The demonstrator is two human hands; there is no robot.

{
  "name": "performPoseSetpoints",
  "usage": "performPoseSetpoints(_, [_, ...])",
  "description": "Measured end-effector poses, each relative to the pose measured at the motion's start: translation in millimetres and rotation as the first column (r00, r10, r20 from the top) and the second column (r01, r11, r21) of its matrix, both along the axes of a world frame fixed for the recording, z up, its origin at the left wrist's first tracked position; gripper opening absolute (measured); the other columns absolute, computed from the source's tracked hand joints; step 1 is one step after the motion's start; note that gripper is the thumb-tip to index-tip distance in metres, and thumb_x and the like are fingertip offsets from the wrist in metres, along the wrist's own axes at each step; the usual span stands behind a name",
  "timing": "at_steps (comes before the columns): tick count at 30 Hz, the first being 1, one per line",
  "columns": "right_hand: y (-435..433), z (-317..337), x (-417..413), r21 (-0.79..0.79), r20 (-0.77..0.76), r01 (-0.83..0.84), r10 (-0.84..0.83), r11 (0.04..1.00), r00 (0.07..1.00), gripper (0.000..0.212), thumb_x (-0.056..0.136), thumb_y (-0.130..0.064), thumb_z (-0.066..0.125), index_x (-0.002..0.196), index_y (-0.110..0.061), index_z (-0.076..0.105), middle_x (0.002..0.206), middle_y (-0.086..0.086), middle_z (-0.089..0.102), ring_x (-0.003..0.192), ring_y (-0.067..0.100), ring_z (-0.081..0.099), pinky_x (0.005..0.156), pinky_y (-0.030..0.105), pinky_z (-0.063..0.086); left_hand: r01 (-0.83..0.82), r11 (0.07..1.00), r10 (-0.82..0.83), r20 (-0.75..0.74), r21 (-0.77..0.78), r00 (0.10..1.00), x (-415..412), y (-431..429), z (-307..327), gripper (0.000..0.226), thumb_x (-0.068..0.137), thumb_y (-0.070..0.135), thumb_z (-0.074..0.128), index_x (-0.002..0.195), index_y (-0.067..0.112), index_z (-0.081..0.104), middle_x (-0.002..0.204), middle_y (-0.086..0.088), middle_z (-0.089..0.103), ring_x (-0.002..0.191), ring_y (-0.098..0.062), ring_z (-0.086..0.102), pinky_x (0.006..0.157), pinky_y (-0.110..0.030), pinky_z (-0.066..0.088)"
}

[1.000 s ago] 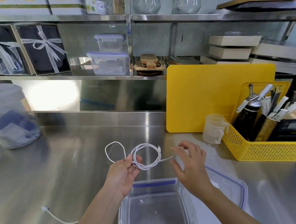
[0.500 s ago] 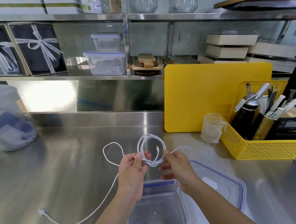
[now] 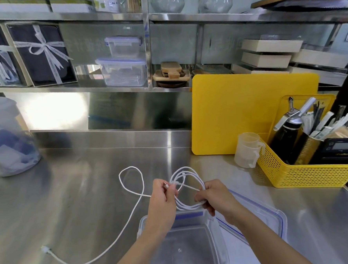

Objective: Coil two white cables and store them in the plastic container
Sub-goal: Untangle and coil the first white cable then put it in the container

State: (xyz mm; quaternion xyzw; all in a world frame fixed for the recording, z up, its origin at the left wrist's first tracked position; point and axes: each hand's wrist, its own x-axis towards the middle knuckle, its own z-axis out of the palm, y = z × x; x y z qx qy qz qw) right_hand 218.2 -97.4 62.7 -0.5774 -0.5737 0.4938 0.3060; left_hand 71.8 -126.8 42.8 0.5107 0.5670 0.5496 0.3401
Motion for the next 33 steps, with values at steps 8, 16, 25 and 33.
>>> performPoseSetpoints(8, [-2,-1,11,0.019,-0.033,-0.099,0.1,0.995,0.994,0.025,0.068,0.0,0.061,0.047,-0.01,0.052,0.033,-0.003,0.046,0.031,0.013,0.038,0.034,0.02,0.03,0.155,0.949,-0.183,-0.082,-0.274,0.98,-2,8,3,0.017,0.094,0.015,0.047,0.107,0.026,0.042,0.074,-0.002,0.055,0.068,-0.015,0.051,0.073,-0.029,0.042])
performPoseSetpoints(16, [-10,-7,7,0.347,0.322,-0.168,0.05,0.923,0.945,0.013,0.078,-0.013,0.062,0.082,-0.024,0.056,0.058,-0.015,0.052,0.05,0.003,0.046,0.051,0.025,0.037,0.287,0.829,-0.226,0.181,-0.481,0.957,-11,9,9,0.024,0.094,0.005,0.047,0.073,0.006,0.058,0.054,-0.007,0.052,0.044,-0.014,0.048,0.047,-0.023,0.042])
performPoseSetpoints(25, [-13,-19,-2,0.867,0.475,-0.363,-0.344,0.341,0.81,0.009,0.067,-0.006,0.076,0.069,-0.006,0.067,0.072,0.008,0.067,0.056,0.018,0.059,0.039,0.025,0.048,0.276,0.851,-0.191,0.227,-0.447,0.955,-11,3,15,0.021,0.094,0.007,0.046,0.077,0.012,0.057,0.058,-0.007,0.053,0.052,-0.017,0.05,0.055,-0.027,0.047])
performPoseSetpoints(33, [-23,-11,-7,0.527,-0.226,0.33,-0.245,0.783,0.943,0.022,0.089,-0.012,0.055,0.075,-0.03,0.055,0.072,-0.004,0.061,0.067,0.013,0.06,0.057,0.023,0.053,0.304,0.87,-0.139,0.398,-0.389,0.907,0,3,23,0.015,0.097,0.007,0.043,0.091,0.003,0.056,0.063,-0.009,0.051,0.052,-0.017,0.05,0.052,-0.027,0.052])
